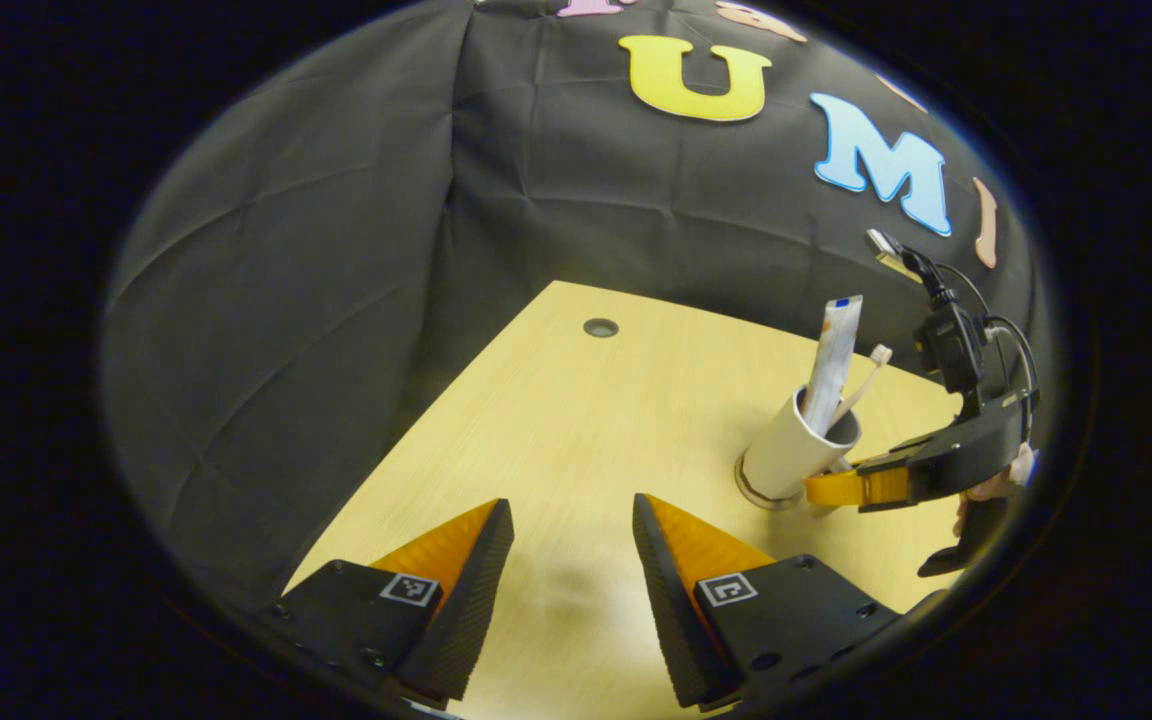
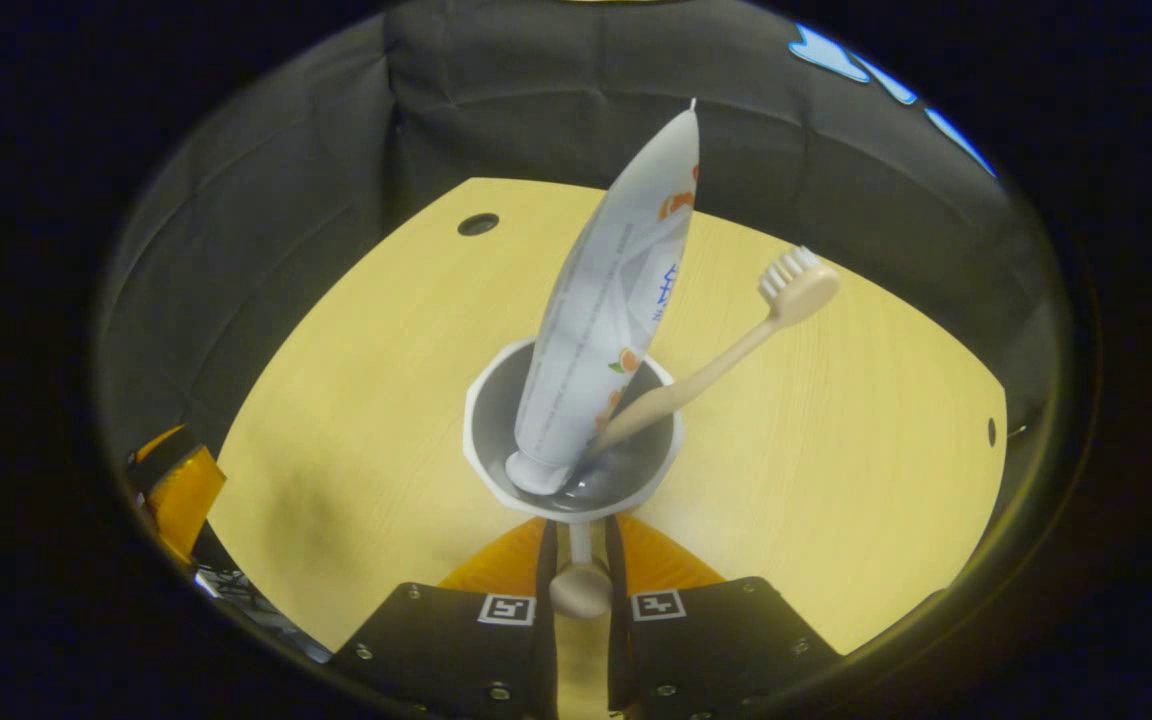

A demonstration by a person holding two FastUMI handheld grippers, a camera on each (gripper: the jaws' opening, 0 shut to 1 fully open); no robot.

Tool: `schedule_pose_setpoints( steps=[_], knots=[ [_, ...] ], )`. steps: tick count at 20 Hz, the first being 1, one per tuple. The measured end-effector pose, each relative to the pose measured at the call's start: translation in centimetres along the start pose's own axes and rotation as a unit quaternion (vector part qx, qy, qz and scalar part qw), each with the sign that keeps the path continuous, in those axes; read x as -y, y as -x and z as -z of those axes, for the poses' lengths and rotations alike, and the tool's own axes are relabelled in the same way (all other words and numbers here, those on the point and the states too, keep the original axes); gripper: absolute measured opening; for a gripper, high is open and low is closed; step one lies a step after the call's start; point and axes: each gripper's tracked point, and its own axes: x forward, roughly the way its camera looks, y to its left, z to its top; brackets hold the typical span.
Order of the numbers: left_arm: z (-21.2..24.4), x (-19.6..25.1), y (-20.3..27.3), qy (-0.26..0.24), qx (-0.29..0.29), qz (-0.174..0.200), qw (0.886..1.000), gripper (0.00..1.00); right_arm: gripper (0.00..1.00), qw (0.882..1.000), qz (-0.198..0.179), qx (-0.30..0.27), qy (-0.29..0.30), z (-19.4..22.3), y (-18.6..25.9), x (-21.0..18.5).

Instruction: Put the toothbrush and toothpaste on the desktop into the cup, then pick up the cup and place it on the coaster on the desktop.

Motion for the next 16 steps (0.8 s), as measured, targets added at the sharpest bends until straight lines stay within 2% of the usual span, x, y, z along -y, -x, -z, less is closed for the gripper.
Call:
schedule_pose_setpoints(
  steps=[2,3,4,10,11,16],
  knots=[
    [-0.5,-0.3,0.1,-0.001,-0.002,0.001,1.0,0.79,0.2,1.0,0.002,0.003,0.004,-0.3,0.2,0.1],
    [-0.5,-0.4,0.0,0.0,-0.002,0.002,1.0,0.79,0.15,1.0,0.003,0.005,0.006,-0.3,0.1,0.1],
    [-0.5,-0.5,0.0,0.0,-0.003,0.002,1.0,0.79,0.19,1.0,0.003,0.007,0.006,-0.2,0.1,0.2],
    [-0.2,-0.4,0.1,-0.001,-0.003,0.006,1.0,0.79,0.27,1.0,-0.002,0.01,-0.005,0.0,-0.1,0.4],
    [-0.3,-0.3,0.1,-0.002,-0.002,0.007,1.0,0.79,0.31,1.0,-0.003,0.013,-0.012,-0.2,0.1,0.5],
    [-0.6,0.5,0.1,-0.011,0.005,0.018,1.0,0.79,0.33,0.999,-0.01,0.025,-0.034,-0.5,1.9,0.4]
  ],
)
